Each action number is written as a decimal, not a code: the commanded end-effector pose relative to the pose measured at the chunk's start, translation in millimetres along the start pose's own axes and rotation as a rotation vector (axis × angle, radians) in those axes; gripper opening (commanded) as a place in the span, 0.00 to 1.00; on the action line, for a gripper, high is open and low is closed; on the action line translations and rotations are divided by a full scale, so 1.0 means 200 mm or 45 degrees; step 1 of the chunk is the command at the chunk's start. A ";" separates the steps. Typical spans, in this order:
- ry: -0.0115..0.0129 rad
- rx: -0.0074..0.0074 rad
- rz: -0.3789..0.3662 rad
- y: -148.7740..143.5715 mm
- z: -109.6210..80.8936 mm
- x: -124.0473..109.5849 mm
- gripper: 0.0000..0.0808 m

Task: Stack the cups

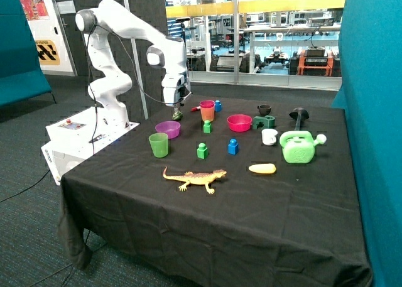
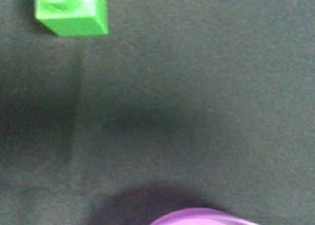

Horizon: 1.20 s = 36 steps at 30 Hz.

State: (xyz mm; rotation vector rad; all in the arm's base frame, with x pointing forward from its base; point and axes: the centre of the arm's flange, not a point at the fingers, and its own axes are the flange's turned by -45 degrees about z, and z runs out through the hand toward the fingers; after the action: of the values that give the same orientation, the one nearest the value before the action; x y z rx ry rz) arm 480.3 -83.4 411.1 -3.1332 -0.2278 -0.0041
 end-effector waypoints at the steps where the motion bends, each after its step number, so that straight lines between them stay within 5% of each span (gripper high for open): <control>1: -0.0033 0.0000 0.051 0.11 0.02 -0.03 0.59; 36: -0.0033 -0.0002 0.205 0.51 0.05 -0.25 0.59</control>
State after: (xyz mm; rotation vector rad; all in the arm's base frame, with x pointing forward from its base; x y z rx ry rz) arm 459.6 -164.7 402.4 -3.1405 -0.0394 0.0036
